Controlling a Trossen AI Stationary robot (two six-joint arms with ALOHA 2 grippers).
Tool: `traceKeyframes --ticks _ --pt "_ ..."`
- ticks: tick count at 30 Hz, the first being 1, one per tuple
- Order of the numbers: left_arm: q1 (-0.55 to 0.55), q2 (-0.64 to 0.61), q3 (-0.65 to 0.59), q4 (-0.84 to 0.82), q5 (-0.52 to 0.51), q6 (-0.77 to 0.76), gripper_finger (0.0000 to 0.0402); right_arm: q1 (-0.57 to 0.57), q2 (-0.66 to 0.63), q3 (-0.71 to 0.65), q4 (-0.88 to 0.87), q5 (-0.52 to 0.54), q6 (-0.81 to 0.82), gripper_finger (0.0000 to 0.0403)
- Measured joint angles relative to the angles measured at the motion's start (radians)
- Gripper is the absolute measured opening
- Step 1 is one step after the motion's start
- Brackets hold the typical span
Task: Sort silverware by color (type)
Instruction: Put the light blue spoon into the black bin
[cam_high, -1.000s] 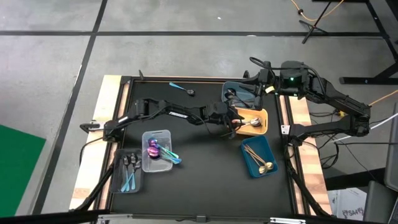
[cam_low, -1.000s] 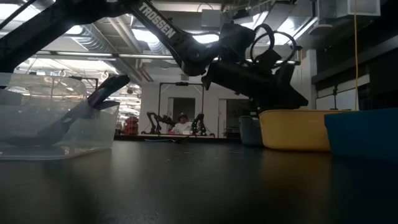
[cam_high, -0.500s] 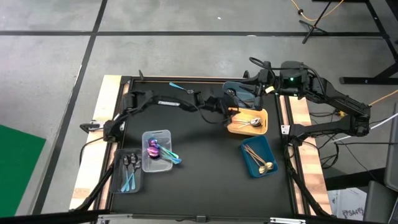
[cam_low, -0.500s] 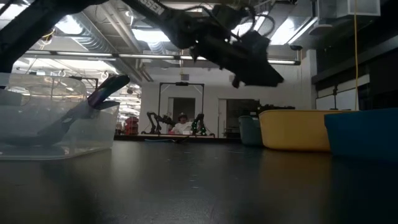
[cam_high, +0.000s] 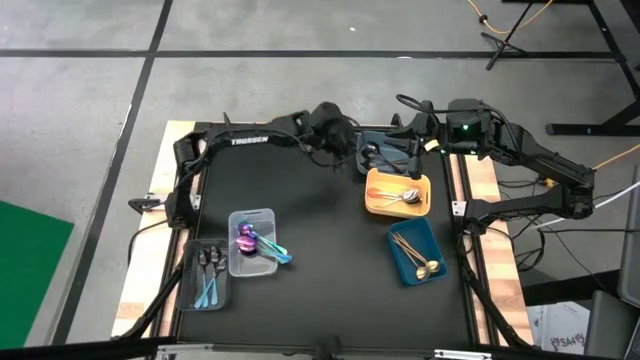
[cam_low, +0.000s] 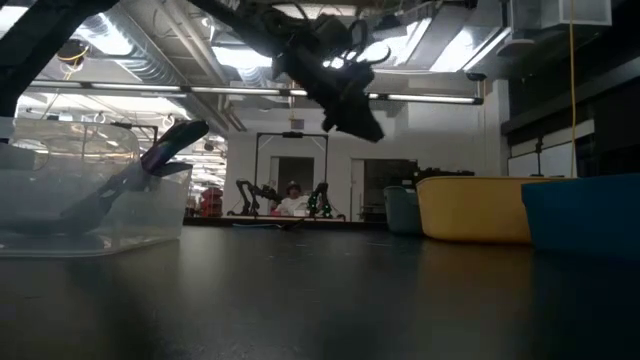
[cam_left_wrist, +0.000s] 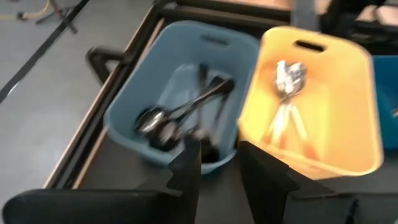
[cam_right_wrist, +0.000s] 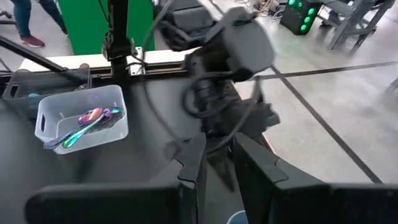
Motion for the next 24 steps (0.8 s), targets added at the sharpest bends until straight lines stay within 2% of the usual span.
traceKeyframes --ticks 9,13,18,24 --pt "0.124 0.0 0.0 -0.156 -0.007 0.078 0.0093 0.001 0.003 0.0 -0.038 -0.146 -0.001 0.0072" --pt "0.174 0.002 0.0 -0.212 -0.007 0.08 0.0092 0.001 0.003 -0.002 -0.059 -0.146 -0.026 0.0072" --pt "0.229 0.002 0.0 -0.24 -0.006 0.082 0.0092 0.0 0.003 -0.072 -0.003 -0.147 -0.03 0.0072" --pt "0.279 0.002 0.0 -0.294 -0.009 0.209 0.0092 0.0 0.003 -0.156 0.05 -0.147 -0.03 0.0072"
